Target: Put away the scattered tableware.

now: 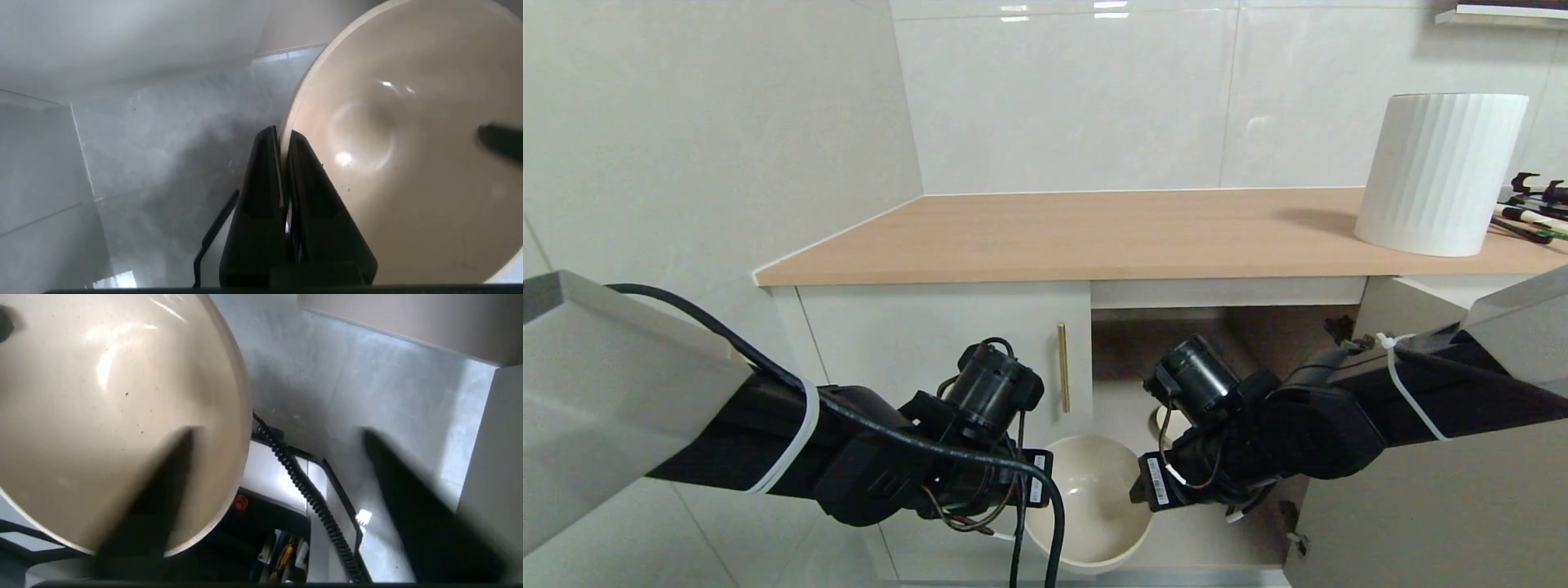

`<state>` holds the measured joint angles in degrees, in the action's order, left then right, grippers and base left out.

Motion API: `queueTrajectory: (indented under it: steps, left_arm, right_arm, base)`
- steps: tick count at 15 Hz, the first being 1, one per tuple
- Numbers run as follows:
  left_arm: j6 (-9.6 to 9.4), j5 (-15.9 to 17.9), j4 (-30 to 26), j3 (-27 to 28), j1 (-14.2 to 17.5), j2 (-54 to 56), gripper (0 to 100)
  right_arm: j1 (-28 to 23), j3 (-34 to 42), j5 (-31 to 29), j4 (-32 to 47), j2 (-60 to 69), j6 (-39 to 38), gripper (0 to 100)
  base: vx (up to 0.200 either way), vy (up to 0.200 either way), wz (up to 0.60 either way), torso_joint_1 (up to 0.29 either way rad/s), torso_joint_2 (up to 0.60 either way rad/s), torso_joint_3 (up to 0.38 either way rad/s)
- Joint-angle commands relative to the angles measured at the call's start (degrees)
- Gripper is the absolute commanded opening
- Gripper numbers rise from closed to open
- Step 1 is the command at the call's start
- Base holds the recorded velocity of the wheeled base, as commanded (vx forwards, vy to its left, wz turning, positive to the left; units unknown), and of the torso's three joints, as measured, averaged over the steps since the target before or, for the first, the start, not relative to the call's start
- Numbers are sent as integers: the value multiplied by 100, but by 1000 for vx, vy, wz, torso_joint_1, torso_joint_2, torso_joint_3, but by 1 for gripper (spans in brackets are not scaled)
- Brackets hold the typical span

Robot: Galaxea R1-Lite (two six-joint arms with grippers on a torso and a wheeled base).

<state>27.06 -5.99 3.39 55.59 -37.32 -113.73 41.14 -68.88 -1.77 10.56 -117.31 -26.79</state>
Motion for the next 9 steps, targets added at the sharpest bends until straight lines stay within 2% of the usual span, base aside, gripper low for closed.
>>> queueTrajectory:
  steps: [1, 7, 8, 9]
  left_arm:
    - [1, 1, 4, -4, -13, 8, 0]
    - [1, -8, 4, -4, -4, 17, 0]
    - [1, -8, -5, -4, -13, 17, 100]
    - [1, 1, 4, -4, -13, 26, 100]
  right_arm:
    - [-1, -3, 1, -1, -11, -1, 0]
    - [-1, 6, 1, 8, -11, -1, 0]
    - [-1, 15, 1, 8, -11, -1, 0]
    - [-1, 15, -8, 8, -11, -1, 0]
  base:
    - [0, 0, 0, 0, 0, 0]
    - [0, 0, 0, 0, 0, 0]
    - [0, 0, 0, 0, 0, 0]
    - [0, 0, 0, 0, 0, 0]
